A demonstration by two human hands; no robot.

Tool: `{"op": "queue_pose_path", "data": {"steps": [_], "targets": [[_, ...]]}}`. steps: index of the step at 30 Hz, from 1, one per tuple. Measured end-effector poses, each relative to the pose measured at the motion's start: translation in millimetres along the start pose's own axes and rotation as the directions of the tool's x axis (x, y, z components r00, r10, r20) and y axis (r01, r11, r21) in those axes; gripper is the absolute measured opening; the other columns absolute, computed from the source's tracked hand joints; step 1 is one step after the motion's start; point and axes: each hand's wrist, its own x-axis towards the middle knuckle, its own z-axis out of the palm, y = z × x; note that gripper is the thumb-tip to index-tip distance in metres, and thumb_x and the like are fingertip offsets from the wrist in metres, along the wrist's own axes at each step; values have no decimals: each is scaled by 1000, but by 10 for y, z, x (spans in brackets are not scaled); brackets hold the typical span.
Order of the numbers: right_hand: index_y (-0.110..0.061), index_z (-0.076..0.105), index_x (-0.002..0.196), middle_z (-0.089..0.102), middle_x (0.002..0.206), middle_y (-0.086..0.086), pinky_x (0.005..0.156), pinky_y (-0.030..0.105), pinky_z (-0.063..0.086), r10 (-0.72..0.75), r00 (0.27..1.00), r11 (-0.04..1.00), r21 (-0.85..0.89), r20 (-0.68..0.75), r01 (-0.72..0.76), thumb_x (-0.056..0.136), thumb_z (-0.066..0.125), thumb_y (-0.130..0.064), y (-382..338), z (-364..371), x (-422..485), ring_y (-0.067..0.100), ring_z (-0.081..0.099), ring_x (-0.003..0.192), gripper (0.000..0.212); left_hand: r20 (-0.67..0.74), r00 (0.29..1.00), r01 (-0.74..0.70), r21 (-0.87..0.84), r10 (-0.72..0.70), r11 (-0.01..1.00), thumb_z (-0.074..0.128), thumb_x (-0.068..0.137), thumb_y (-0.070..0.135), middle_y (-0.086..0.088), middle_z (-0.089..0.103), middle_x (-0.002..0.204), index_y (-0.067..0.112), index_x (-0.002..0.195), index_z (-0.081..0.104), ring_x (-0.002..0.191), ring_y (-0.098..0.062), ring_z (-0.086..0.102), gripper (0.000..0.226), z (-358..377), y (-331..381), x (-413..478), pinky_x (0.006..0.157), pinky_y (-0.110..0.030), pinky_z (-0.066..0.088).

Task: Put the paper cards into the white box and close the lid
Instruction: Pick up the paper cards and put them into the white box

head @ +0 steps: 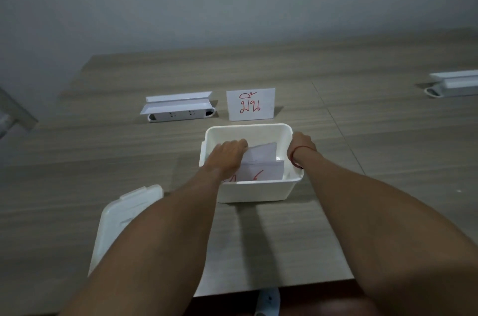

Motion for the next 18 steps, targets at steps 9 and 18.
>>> {"op": "queue_pose_path", "data": {"steps": [9, 18], "targets": [[-3, 52, 128, 54, 135, 19, 99, 38, 45, 17, 1000, 999, 49, -25, -16, 92, 44, -3, 7, 43, -23, 36, 53, 124, 37, -245, 926, 247, -180, -287, 952, 40, 98, 37, -11, 62, 114, 15, 116, 61, 108, -28, 56, 35, -21, -205, -97, 90, -39, 42], [-6, 49, 131, 51, 136, 19, 100, 38, 44, -18, 998, 1000, 19, -53, 19, 96, 38, -7, -73, 108, 91, 37, 52, 124, 37, 127, 685, 633, -590, -717, 501, 25, 104, 30, -24, 55, 129, 2, 131, 43, 118, -40, 53, 43, 67, -398, 36, 93, -42, 43]]}}
